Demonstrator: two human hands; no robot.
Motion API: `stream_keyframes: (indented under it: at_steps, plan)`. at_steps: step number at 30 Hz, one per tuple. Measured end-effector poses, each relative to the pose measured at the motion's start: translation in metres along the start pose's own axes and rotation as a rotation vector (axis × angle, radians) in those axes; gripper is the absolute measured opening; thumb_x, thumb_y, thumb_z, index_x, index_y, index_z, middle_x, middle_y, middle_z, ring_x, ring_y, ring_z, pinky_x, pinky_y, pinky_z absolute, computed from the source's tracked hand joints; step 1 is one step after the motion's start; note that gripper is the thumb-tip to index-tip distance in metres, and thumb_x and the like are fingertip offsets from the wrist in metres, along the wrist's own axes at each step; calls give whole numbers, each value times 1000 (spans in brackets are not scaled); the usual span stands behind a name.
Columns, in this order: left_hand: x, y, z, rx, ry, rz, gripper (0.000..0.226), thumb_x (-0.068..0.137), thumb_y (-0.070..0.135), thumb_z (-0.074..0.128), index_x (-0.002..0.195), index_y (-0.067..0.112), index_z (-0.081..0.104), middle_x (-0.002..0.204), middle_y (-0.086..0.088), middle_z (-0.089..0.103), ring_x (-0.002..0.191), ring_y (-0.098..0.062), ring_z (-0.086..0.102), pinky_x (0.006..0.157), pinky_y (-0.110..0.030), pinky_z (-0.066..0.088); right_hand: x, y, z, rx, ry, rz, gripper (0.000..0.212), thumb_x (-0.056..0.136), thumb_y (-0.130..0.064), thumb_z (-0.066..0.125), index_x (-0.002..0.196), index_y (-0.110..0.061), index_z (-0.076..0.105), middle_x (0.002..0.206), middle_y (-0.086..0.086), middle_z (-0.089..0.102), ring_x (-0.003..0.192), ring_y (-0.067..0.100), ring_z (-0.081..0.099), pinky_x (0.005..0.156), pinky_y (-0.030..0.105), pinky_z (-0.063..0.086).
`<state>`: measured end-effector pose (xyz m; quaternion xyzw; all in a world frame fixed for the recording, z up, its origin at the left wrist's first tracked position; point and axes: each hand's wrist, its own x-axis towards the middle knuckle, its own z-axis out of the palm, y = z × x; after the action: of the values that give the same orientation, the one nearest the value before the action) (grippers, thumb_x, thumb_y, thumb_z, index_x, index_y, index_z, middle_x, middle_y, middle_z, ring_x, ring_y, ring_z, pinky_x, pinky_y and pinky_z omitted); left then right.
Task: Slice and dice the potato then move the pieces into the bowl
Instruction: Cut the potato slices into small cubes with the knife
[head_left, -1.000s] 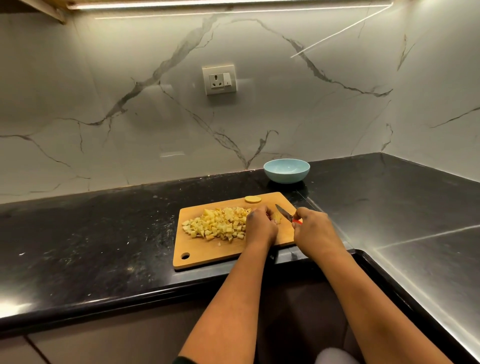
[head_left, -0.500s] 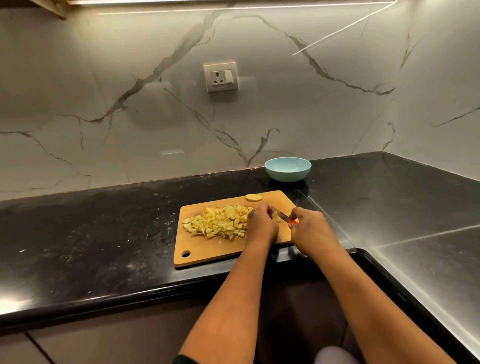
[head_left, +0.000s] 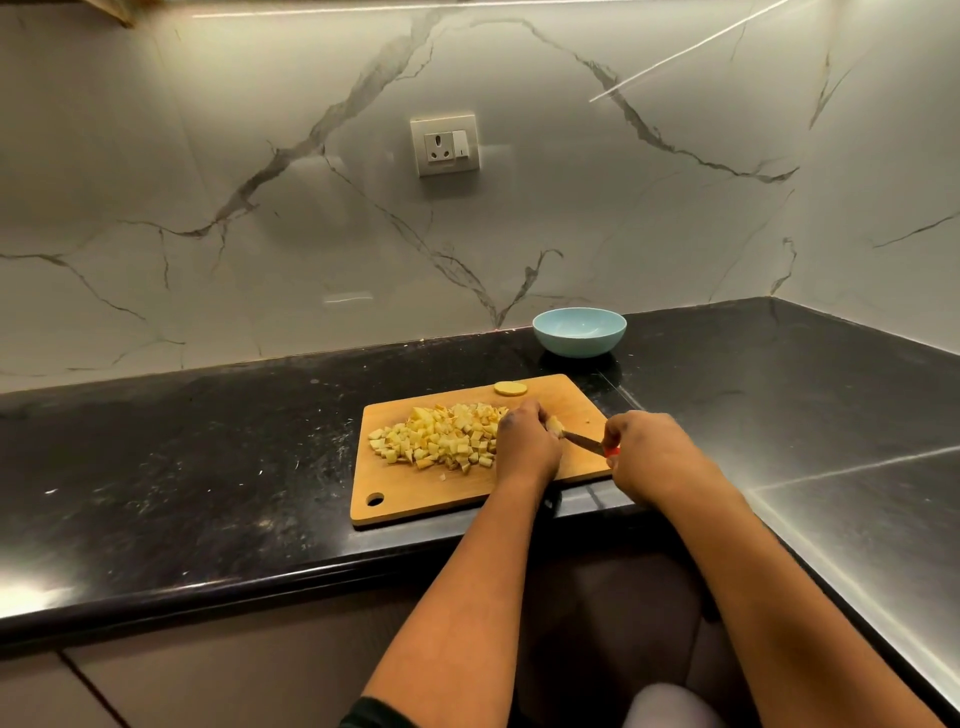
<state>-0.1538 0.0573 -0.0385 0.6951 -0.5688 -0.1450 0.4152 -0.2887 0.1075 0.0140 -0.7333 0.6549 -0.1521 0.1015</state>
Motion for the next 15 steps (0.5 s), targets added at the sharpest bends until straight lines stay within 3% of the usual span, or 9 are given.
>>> stream_keyframes:
  at_steps: [5, 10, 15]
  plan:
    - [-1, 1, -1, 46, 10, 13, 25, 90, 9, 62, 115, 15, 63, 113, -4, 63, 104, -17, 59, 83, -22, 49, -10, 6, -22, -39, -74, -19, 29, 88, -7, 64, 114, -21, 65, 106, 3, 62, 92, 18, 60, 84, 30, 56]
    - [-2, 1, -1, 74, 37, 36, 23, 91, 12, 63, 114, 11, 67, 119, -7, 60, 106, -17, 58, 82, -17, 42, -16, 16, -12, 205, 100, -18, 12, 94, -20, 60, 105, -23, 64, 89, -1, 58, 68, 11, 54, 53, 21, 42]
    - [-2, 2, -2, 53, 14, -15, 16, 90, 12, 63, 100, 10, 75, 107, -8, 69, 95, -16, 63, 77, -17, 42, -17, 12, 17, 315, 189, -63, 12, 95, -18, 58, 105, -20, 63, 77, -1, 55, 61, 11, 52, 50, 21, 39]
